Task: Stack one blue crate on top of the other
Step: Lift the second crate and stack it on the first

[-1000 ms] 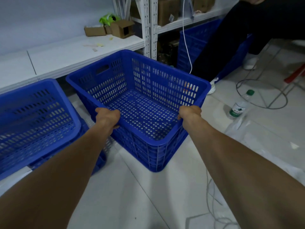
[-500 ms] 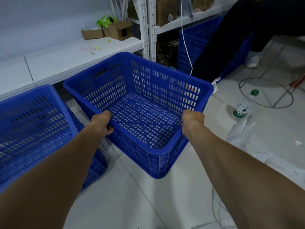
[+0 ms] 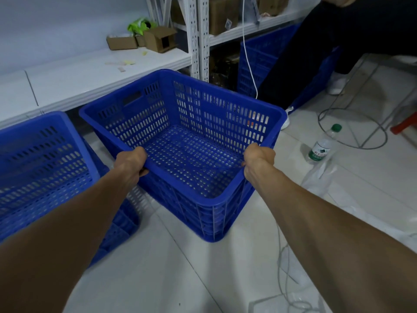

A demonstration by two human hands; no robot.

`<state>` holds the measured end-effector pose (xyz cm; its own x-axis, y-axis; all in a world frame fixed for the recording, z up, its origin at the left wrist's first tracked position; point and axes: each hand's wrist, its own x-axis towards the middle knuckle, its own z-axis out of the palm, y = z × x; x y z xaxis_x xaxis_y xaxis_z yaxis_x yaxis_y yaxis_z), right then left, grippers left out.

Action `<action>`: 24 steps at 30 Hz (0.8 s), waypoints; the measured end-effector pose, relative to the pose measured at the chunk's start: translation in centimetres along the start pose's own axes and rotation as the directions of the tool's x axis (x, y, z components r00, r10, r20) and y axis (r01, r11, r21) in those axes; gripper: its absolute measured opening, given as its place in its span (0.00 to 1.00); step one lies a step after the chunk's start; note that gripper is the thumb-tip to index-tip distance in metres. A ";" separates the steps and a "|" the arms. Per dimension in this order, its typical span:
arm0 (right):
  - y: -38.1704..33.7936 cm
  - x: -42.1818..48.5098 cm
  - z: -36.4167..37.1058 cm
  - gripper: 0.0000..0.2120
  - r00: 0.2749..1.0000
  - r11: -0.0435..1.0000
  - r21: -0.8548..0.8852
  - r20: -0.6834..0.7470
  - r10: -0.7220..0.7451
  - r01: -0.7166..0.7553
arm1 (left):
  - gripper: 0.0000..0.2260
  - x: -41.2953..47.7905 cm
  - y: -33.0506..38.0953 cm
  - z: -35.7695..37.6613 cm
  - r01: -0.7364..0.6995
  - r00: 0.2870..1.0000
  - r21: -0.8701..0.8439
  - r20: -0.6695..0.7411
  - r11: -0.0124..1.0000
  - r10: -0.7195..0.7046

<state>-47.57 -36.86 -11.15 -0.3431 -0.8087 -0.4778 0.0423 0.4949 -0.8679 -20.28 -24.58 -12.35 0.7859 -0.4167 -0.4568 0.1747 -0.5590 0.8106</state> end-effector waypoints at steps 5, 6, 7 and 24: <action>-2.3 -1.6 -1.0 0.11 1.000 1.000 0.006 0.018 -0.021 0.021 | 0.07 -2.1 1.5 -0.7 -0.020 1.000 -0.015 0.000 1.000 0.020; -2.7 -2.0 -1.1 0.11 1.000 1.000 0.008 0.020 -0.023 0.023 | 0.07 -2.4 1.8 -1.0 -0.024 1.000 -0.015 0.007 1.000 0.024; -3.2 -2.3 -1.2 0.11 0.999 1.000 0.012 0.019 -0.025 0.025 | 0.06 -2.8 2.4 -1.3 -0.032 0.999 -0.015 0.013 0.999 0.032; -12.4 -10.1 -3.2 0.14 0.998 0.997 -0.048 -0.017 -0.065 0.064 | 0.07 -9.6 12.6 -8.4 -0.096 0.995 -0.031 0.035 0.995 0.097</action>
<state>-47.62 -33.81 4.92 -0.3614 -0.8336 -0.4177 -0.0245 0.4564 -0.8895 -20.60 -21.62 5.32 0.7779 -0.4941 -0.3883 0.1167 -0.4935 0.8619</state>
